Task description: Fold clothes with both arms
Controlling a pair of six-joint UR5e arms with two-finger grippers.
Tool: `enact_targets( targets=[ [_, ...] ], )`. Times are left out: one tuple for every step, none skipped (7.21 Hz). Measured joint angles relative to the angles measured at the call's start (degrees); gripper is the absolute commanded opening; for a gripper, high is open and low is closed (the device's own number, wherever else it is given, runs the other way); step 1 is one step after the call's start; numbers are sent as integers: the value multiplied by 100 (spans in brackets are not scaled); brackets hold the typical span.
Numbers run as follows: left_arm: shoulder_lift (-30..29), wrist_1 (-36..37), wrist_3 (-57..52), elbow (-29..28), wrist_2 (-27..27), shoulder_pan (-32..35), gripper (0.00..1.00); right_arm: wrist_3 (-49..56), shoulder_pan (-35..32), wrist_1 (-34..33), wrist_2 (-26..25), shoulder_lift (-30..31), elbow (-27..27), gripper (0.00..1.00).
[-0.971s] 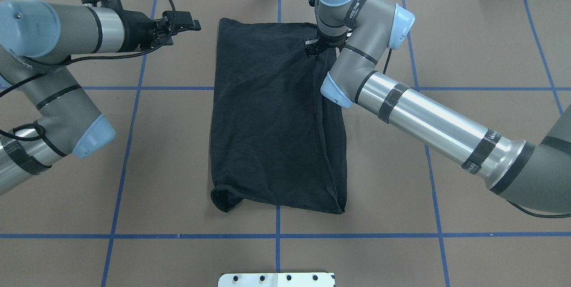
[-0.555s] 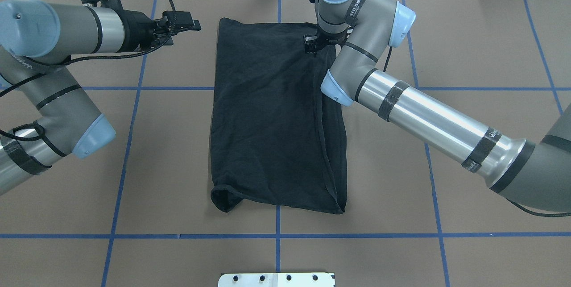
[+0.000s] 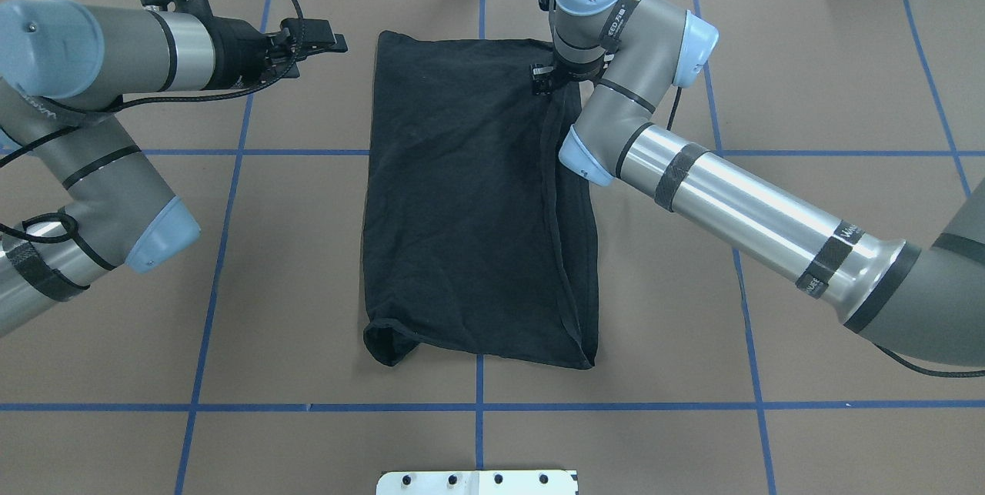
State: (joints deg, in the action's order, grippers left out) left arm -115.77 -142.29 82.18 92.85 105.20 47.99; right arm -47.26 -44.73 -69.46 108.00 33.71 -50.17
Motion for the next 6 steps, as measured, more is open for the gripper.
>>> enact_targets(
  targets=[
    [-4,0,0,-2,0,0,100,31,-14,-8,27,5,-10,86],
    [-4,0,0,-6,0,-1,100,58,-41,-65,98,21,-68,86],
    [-4,0,0,-9,0,-4,100,74,-71,-223,193,78,-244,86],
    [-13,0,0,-21,0,-10,100,90,-67,-472,249,194,-512,86],
    [-25,0,0,-36,0,-12,100,105,-46,-687,271,332,-763,87],
    [-30,0,0,-43,0,-11,100,142,-37,-788,275,426,-904,87]
  ],
)
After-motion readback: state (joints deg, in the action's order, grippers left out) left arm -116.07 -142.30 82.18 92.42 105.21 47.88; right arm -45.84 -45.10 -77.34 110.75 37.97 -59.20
